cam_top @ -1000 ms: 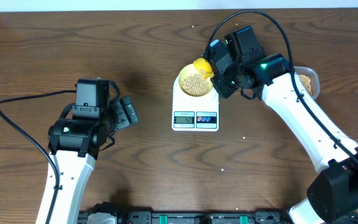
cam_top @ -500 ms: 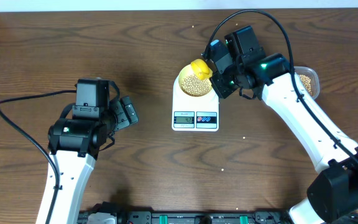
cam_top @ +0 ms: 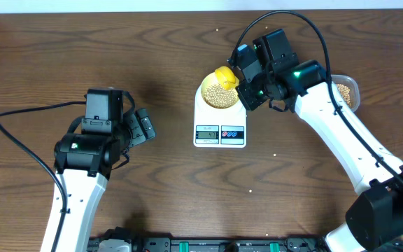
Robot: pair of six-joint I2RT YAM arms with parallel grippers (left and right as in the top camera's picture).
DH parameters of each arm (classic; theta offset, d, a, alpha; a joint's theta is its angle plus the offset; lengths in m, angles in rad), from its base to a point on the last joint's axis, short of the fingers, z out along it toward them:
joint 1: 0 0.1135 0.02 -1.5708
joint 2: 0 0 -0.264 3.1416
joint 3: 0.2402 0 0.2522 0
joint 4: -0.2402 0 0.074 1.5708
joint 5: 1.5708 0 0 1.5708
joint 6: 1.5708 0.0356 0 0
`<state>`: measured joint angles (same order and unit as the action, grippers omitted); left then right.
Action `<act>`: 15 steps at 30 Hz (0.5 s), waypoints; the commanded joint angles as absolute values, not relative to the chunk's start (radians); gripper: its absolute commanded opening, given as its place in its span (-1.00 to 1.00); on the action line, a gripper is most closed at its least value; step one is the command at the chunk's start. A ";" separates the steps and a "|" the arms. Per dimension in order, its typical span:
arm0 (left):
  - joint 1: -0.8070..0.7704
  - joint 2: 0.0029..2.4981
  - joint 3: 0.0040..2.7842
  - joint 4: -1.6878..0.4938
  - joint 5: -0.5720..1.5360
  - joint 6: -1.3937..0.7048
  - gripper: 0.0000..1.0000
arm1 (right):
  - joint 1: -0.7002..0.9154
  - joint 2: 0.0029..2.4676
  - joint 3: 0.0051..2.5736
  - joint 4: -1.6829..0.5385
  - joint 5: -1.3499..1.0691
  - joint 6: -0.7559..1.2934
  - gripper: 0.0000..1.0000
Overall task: Scoop item into bowl and weigh 50g on scale
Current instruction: 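Hold the scoop inverted over the bowl to empty remaining beans, then move the empty scoop right back above the bean tub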
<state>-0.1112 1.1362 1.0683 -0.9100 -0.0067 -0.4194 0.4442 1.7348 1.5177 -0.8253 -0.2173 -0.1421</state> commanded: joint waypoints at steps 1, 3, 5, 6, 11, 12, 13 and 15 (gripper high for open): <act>-0.105 1.137 1.079 -0.912 -0.024 -0.421 0.92 | 0.453 1.739 1.542 -0.824 -0.231 -0.147 -0.98; -0.105 1.137 1.079 -0.912 -0.024 -0.421 0.92 | 0.455 1.739 1.542 -0.826 -0.231 -0.186 -0.98; -0.105 1.137 1.079 -0.912 -0.023 -0.421 0.92 | 0.463 1.739 1.542 -0.827 -0.212 -0.236 -0.98; -0.105 1.137 1.079 -0.912 -0.024 -0.421 0.92 | 0.467 1.739 1.542 -0.826 -0.194 -0.247 -0.98; -0.105 1.137 1.079 -0.912 -0.024 -0.421 0.92 | 0.486 1.739 1.542 -0.820 -0.141 -0.249 -0.98; -0.105 1.137 1.079 -0.912 -0.024 -0.421 0.92 | 0.486 1.739 1.542 -0.820 -0.140 -0.249 -0.98; -0.105 1.137 1.079 -0.912 -0.024 -0.421 0.93 | 0.486 1.739 1.542 -0.820 -0.134 -0.251 -0.98; -0.105 1.137 1.079 -0.912 -0.024 -0.421 0.92 | 0.486 1.739 1.542 -0.820 -0.090 -0.252 -0.98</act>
<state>-0.1112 1.1362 1.0683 -0.9096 -0.0067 -0.4194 0.4820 1.7348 1.5177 -0.8219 -0.1505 -0.2295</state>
